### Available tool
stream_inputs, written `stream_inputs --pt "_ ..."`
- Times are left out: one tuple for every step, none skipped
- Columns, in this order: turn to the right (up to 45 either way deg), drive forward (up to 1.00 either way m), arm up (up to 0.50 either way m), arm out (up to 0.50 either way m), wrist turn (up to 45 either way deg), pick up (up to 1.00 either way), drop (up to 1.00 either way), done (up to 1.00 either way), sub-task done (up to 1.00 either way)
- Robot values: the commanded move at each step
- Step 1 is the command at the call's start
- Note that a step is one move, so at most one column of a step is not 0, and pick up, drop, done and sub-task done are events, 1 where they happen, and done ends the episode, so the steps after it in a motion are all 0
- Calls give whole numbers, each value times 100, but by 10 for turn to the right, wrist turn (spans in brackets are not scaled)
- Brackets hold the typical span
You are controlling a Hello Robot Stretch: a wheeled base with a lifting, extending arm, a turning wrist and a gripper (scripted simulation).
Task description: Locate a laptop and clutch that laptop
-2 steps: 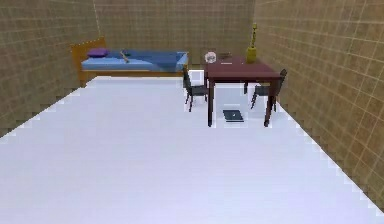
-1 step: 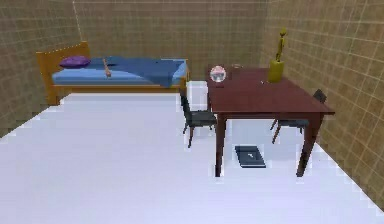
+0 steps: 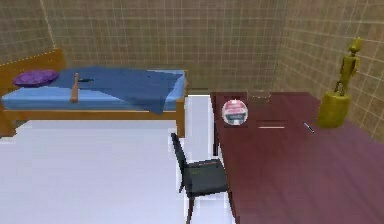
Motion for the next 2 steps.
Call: stream_inputs --pt "-450 0 0 0 0 0 0 0 0" --pt "450 0 0 0 0 0 0 0 0"
